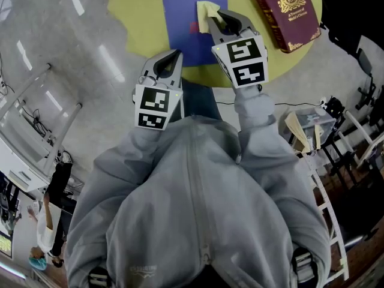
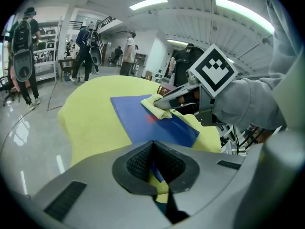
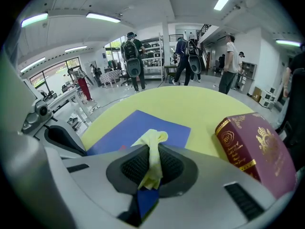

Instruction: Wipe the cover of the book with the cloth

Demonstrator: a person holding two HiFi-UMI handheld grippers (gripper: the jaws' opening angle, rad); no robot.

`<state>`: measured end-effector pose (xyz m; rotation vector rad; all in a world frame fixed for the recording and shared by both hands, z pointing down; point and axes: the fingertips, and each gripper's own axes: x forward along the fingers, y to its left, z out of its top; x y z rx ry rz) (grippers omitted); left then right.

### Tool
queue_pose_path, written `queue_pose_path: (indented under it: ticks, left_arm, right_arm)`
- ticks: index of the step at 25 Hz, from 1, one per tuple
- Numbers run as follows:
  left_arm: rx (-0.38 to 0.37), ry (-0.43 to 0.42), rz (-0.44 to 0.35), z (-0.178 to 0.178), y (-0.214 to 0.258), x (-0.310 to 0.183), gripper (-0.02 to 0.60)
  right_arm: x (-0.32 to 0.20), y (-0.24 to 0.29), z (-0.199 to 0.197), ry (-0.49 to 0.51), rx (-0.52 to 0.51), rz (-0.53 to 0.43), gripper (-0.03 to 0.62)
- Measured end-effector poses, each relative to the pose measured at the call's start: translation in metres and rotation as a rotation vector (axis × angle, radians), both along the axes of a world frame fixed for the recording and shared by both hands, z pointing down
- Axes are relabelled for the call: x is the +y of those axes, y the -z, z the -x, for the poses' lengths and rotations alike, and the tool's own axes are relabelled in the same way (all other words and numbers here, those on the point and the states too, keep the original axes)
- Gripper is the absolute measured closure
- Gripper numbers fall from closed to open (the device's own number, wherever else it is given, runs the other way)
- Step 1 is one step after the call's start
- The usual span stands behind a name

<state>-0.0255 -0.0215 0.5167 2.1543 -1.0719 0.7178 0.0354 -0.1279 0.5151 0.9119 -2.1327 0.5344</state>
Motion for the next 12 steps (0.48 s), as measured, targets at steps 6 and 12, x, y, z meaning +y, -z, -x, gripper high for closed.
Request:
queue_pose_path:
  ticks: [6,12]
  left_arm:
    - [-0.004,0.0,-0.001,-0.001,-0.001,0.0,0.563]
    - [-0.004,-0.003,-0.004,-0.001,0.001,0.001,0.563]
  right_arm:
    - [-0.003,-0.002,-0.029,-0.05,0.021,-0.007,0.539]
    - [-0.005,-0.001,-0.045,-0.082,0.046,-0.018,0.539]
